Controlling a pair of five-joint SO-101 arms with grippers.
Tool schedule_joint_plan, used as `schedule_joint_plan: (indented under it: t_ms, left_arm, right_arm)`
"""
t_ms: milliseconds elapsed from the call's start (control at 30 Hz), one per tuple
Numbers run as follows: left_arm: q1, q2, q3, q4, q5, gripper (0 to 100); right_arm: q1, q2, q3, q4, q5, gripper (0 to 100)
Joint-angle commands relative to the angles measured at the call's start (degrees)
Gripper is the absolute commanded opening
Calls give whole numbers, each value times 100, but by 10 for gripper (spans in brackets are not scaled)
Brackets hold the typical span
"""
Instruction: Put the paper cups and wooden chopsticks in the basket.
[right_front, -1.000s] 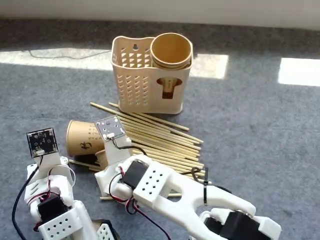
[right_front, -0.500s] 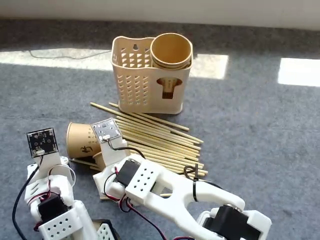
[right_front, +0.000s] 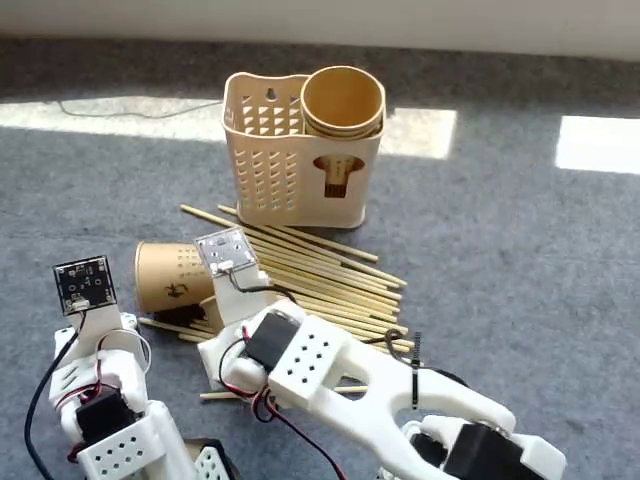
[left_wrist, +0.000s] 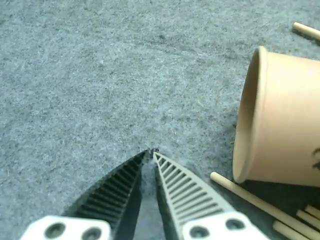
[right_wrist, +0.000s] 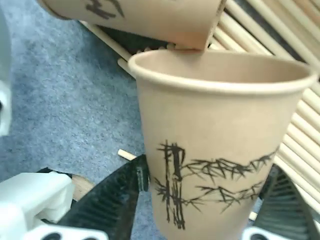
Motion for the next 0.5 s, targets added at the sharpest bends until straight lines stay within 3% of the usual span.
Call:
schedule_joint_plan:
  t_ms: [0,467]
  left_arm:
    - [-31,-48,66,-132,35,24]
    - [207,-48,136,-132,35,24]
  right_arm:
    - [259,-813,-233,321,-26,324]
    - [1051,-3380,-268,444,1152,324]
